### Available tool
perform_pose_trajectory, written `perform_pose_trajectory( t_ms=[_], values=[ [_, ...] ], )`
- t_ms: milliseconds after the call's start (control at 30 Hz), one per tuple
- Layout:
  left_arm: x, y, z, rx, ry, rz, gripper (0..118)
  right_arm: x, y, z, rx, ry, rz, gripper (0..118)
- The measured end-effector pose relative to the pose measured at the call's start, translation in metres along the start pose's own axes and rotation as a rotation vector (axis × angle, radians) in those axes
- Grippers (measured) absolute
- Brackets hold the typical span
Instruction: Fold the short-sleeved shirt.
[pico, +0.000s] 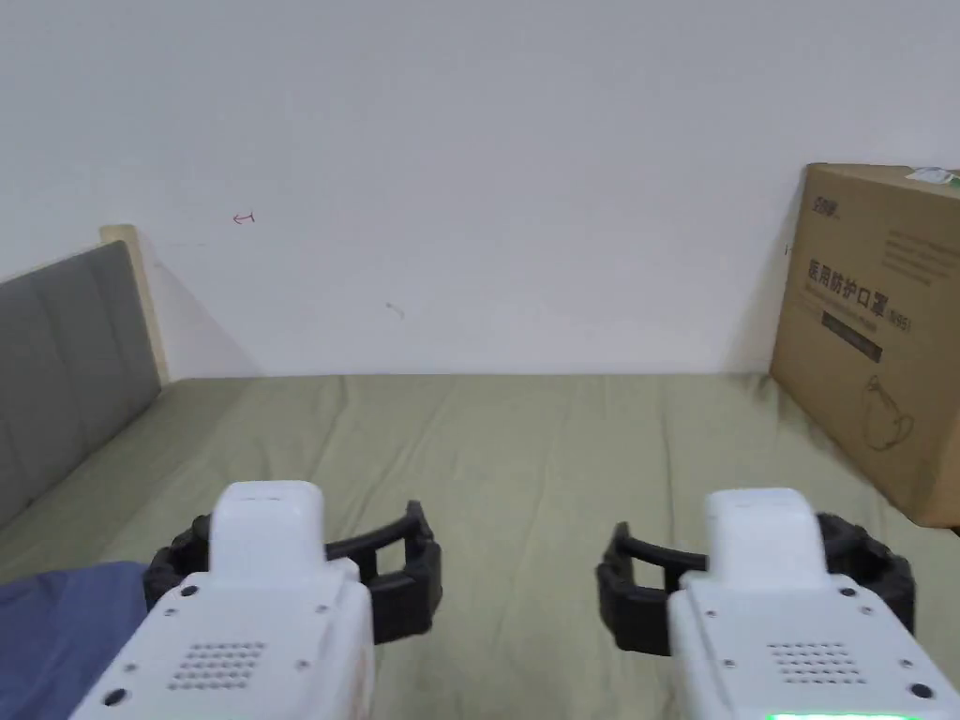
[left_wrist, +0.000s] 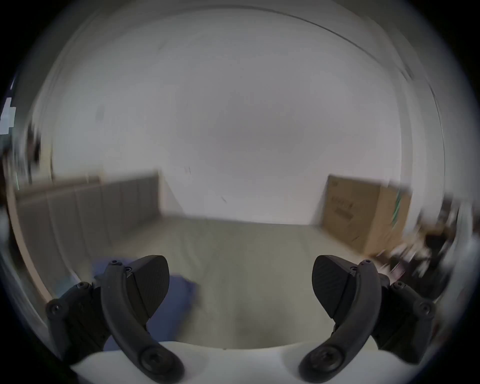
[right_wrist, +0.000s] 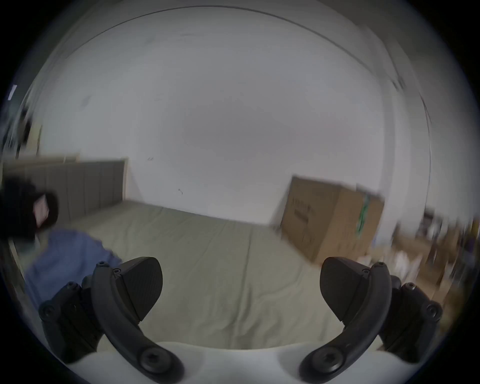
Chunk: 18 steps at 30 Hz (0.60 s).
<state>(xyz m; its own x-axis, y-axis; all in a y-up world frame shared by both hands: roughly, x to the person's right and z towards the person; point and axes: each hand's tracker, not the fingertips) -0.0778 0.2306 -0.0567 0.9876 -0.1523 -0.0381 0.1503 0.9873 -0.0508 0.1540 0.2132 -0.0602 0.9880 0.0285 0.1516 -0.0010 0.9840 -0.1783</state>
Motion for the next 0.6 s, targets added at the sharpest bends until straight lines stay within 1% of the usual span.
perform_pose_trajectory(
  t_ms=[33,67,133,167,200,267,367,467,533,600],
  values=[
    [0.003,-0.006,-0.001,0.008,0.026,-0.066,113,0.008,-0.005,-0.001,0.0,0.001,-0.028,118],
    [0.004,-0.006,-0.003,-0.019,0.026,-0.089,113,0.011,-0.008,0.0,0.018,-0.001,-0.028,118],
    [-0.002,-0.005,-0.005,-0.077,-0.051,0.058,113,0.014,-0.009,0.005,0.045,-0.038,0.021,118],
    [-0.01,-0.007,-0.007,-0.082,-0.087,0.128,113,0.014,-0.009,0.007,0.072,-0.047,0.059,118],
    [-0.013,-0.008,-0.006,-0.085,-0.089,0.183,113,0.014,-0.009,0.01,0.109,-0.051,0.083,118],
    [-0.016,-0.008,-0.006,-0.093,-0.083,0.227,114,0.012,-0.007,0.016,0.142,-0.031,0.089,118],
    [-0.02,-0.006,-0.006,-0.083,-0.084,0.208,115,0.011,-0.004,0.018,0.144,-0.007,0.048,118],
    [-0.016,-0.003,-0.002,-0.061,-0.091,0.152,115,0.011,-0.003,0.02,0.127,-0.026,0.011,118],
    [-0.013,-0.002,0.002,-0.035,-0.103,0.109,115,0.012,-0.002,0.019,0.126,-0.019,-0.007,118],
    [-0.009,0.0,0.004,-0.025,-0.106,0.094,115,0.013,-0.001,0.021,0.121,-0.02,-0.016,118]
  ],
)
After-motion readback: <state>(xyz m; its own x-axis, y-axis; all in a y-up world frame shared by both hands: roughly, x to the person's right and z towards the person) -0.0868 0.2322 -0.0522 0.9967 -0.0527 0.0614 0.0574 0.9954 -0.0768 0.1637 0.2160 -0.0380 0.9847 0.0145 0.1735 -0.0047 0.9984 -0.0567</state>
